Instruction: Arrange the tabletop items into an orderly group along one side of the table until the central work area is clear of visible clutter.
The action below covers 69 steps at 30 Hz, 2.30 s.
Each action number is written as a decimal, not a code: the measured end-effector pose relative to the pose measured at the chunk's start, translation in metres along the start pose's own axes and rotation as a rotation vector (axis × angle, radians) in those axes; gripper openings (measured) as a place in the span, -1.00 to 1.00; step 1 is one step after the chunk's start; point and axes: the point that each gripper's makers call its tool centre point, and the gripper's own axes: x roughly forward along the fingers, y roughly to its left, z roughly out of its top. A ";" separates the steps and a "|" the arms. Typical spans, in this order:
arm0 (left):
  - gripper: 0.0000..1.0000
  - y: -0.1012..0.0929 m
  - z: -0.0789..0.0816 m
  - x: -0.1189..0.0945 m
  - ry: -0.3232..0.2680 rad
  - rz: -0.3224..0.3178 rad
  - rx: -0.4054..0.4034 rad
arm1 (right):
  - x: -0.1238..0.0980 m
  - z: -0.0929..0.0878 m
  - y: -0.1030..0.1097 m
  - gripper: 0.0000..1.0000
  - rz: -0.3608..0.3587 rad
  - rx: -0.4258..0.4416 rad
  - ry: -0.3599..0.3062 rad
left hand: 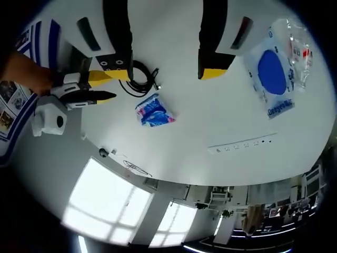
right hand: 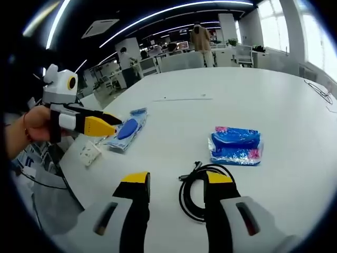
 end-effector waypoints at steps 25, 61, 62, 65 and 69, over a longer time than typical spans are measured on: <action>-0.01 0.072 -0.010 -0.101 -0.038 0.094 -0.001 | 0.040 0.017 0.103 -0.23 0.114 -0.023 0.001; 0.02 0.182 -0.009 -0.150 0.033 0.168 0.033 | 0.118 0.018 0.163 -0.26 0.163 0.157 0.032; 0.02 0.185 -0.008 -0.148 0.035 0.167 0.036 | 0.120 0.018 0.163 -0.26 0.161 0.163 0.034; 0.02 0.197 -0.003 -0.143 0.049 0.166 0.050 | 0.126 0.017 0.162 -0.26 0.156 0.175 0.042; 0.03 0.209 0.003 -0.133 0.059 0.159 0.061 | 0.134 0.015 0.161 -0.26 0.146 0.208 0.045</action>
